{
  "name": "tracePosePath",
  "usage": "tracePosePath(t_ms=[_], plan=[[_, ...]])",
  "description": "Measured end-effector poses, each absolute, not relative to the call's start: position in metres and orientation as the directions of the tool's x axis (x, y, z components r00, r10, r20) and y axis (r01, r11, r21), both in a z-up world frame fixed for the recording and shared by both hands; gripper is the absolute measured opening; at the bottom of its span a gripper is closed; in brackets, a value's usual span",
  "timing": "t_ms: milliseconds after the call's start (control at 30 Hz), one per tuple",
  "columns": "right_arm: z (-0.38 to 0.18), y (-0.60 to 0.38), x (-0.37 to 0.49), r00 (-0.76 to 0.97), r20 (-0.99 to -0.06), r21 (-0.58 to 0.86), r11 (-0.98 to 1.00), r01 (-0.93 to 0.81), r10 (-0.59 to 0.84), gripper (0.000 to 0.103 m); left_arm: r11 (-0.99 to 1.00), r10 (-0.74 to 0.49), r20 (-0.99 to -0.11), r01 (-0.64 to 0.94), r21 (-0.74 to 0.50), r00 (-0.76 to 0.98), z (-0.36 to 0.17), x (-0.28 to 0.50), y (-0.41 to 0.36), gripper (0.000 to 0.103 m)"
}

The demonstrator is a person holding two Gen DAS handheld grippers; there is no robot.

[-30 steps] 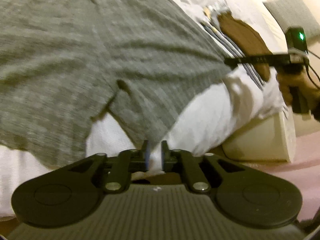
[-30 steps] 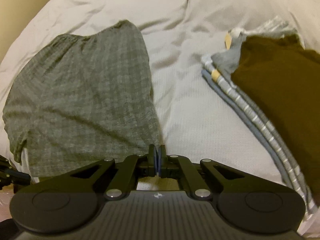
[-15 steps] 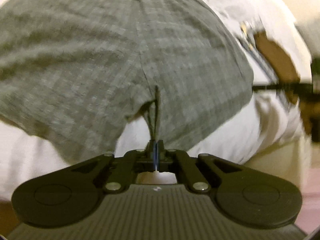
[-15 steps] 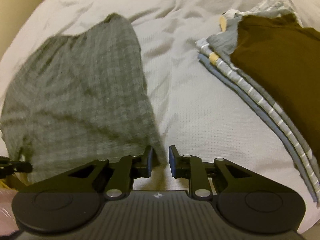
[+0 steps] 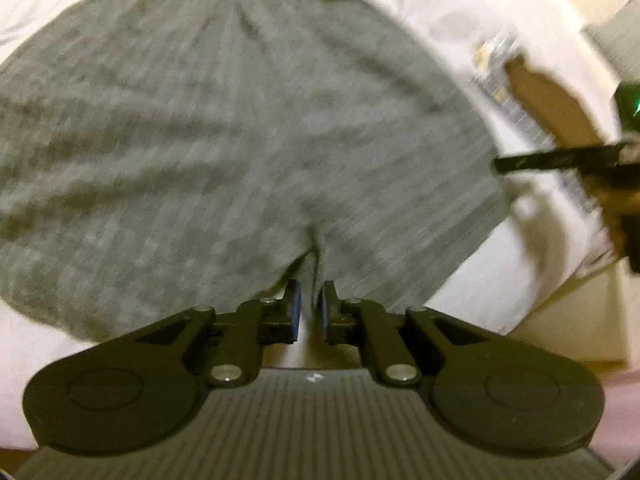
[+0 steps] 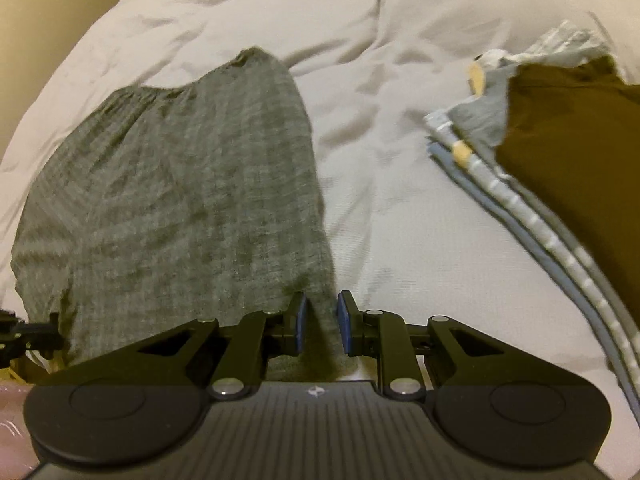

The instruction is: Fold clothes

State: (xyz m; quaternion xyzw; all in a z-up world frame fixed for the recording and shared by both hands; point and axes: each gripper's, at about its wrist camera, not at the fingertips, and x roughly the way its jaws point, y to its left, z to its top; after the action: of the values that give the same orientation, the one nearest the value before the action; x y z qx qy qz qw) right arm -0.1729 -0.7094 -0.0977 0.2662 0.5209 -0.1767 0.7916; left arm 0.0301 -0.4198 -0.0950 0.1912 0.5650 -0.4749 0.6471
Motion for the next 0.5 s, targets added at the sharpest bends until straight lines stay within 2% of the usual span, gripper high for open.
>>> tracePosePath(t_ms=[33,233,367,433,500], plan=[[-0.101,-0.709,-0.172,0.374,-0.928,0.22,0.802,0.556,-0.004,0.022,0.476,-0.387,-0.917,0.832,-0.286,-0.095,-0.096,0.033,-0.417,0.012],[-0.094,-0.705,-0.177,0.307,-0.947,0.098,0.824,0.558,-0.096,0.021,0.478,-0.367,-0.928,0.841,-0.253,-0.07,-0.069,0.047,-0.389,0.011],[-0.068,-0.692,-0.182,0.364,-0.924,0.112,0.824,0.555,-0.119,0.023,0.489,-0.368,-0.93,0.844,-0.219,-0.029,-0.051,0.054,-0.372,0.017],[-0.062,-0.681,-0.181,0.387,-0.916,0.132,0.837,0.531,-0.101,0.028,0.498,-0.359,-0.933,0.841,-0.21,-0.02,-0.048,0.057,-0.368,0.018],[-0.064,-0.671,-0.176,0.386,-0.92,0.149,0.852,0.502,-0.067,0.037,0.496,-0.351,-0.936,0.846,-0.197,-0.012,-0.048,0.056,-0.367,0.018]])
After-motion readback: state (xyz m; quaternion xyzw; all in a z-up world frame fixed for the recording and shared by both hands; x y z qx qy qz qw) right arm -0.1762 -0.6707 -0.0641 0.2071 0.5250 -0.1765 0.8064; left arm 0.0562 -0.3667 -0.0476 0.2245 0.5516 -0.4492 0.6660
